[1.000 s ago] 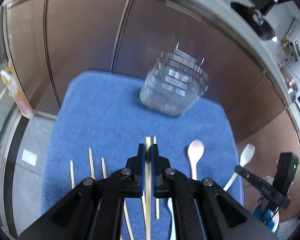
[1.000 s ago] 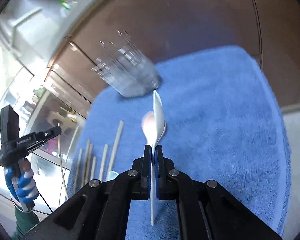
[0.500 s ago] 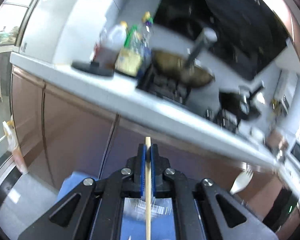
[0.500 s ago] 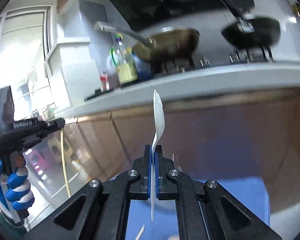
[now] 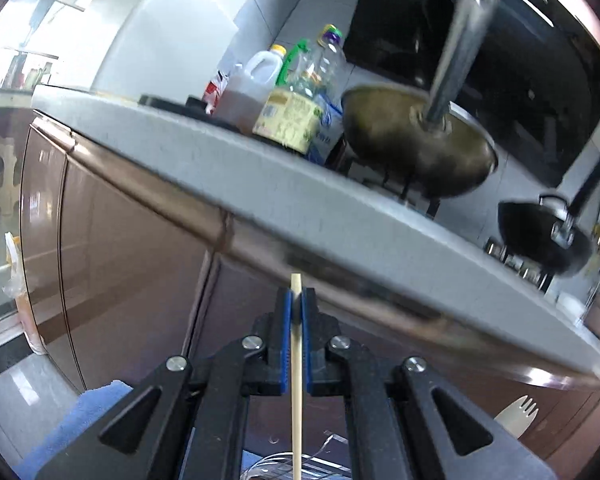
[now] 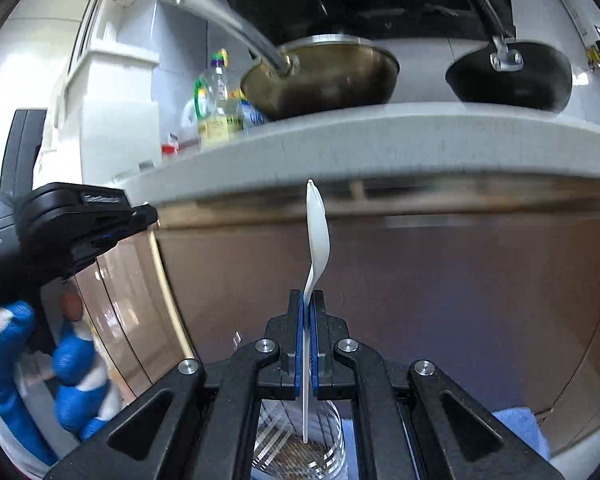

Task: Organize utensils
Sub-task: 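Carry the chopstick and spork over the wire holder and release both into it, then withdraw both open tools from the holder back toward the remaining utensils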

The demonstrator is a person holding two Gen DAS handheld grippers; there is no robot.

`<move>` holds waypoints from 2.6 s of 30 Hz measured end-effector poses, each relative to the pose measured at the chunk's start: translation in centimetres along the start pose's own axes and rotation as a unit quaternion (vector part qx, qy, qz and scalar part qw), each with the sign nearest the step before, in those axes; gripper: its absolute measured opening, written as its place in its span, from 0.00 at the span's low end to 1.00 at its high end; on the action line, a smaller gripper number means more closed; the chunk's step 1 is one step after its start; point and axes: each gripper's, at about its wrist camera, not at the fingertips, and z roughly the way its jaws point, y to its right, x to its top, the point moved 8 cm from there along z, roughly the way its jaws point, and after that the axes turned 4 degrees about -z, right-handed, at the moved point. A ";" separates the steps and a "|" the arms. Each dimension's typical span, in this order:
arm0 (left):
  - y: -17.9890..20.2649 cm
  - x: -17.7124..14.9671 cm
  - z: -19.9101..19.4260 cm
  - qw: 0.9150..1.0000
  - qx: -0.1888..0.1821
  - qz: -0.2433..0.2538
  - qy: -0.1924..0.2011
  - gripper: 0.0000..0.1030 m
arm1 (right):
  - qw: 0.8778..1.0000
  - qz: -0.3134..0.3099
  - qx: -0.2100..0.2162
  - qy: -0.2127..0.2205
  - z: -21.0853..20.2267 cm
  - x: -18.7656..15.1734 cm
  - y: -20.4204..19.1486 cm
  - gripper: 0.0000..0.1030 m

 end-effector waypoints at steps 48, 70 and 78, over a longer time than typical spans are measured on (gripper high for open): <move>-4.1 -4.5 -30.2 0.979 0.042 0.146 -0.133 0.36 | 0.988 0.146 0.016 -0.046 -26.8 -6.1 1.7 0.52; -11.2 -9.0 -27.5 0.959 0.051 0.124 -0.250 0.35 | 0.982 0.124 0.050 -0.132 -24.0 -10.9 0.7 0.50; -12.7 -13.9 -23.7 0.934 0.042 0.114 -0.336 0.34 | 0.975 0.126 0.050 -0.176 -21.7 -13.0 1.8 0.45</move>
